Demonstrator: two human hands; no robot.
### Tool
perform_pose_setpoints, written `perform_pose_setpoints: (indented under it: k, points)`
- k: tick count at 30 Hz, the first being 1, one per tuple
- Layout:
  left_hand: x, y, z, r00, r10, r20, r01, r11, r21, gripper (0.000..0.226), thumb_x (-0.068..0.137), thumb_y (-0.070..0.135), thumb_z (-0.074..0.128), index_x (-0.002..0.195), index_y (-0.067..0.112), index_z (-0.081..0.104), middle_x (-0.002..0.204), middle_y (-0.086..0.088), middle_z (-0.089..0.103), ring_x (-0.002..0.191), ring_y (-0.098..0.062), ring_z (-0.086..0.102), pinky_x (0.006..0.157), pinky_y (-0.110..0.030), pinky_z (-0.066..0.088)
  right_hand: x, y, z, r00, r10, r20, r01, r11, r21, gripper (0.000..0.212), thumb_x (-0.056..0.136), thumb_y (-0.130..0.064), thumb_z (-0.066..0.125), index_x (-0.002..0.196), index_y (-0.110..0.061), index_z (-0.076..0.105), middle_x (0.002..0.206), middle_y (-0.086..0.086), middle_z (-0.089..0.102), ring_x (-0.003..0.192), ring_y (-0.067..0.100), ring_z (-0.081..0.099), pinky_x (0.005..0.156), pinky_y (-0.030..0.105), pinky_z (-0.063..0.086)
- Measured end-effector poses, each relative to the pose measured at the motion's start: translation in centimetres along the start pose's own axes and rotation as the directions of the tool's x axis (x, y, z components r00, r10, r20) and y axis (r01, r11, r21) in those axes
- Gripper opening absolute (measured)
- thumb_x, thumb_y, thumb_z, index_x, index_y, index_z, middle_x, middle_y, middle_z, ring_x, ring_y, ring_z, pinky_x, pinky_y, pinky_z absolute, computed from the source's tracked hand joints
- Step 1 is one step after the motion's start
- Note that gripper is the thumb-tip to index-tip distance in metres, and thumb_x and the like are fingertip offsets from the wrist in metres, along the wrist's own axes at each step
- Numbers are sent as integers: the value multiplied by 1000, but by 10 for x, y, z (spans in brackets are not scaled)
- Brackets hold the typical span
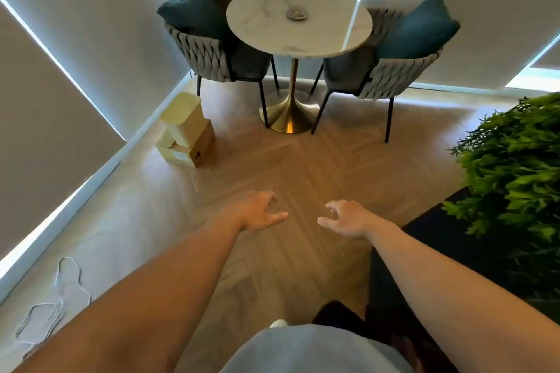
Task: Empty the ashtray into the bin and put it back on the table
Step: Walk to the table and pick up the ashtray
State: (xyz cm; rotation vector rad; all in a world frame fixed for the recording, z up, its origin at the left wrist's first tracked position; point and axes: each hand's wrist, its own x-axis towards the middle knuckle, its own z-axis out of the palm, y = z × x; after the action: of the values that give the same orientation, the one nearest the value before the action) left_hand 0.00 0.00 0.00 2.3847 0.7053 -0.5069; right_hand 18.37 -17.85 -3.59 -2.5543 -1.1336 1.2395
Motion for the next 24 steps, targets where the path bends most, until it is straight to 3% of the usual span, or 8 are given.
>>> perform_pose_setpoints:
  k: [11,24]
  points:
    - [57,-14,6,986,-85,142,100,991,-95,75,84,65,57,144,22,42,143,-4,51,127,-23,52,106,-43,42,46,3,-6,998,12,66,-15,999,51,76,94,-56,52,153,-13,31,157,8,38,143,26,37,112,41,36]
    - [183,16,-34,958,-147,245,178,978,-106,73,87,62,56,145,20,41,145,-5,49,127,-23,52,104,-36,42,139,40,-78,987,68,144,-87,988,131,77,90,-61,53,151,-18,35,153,7,43,139,26,42,110,44,39]
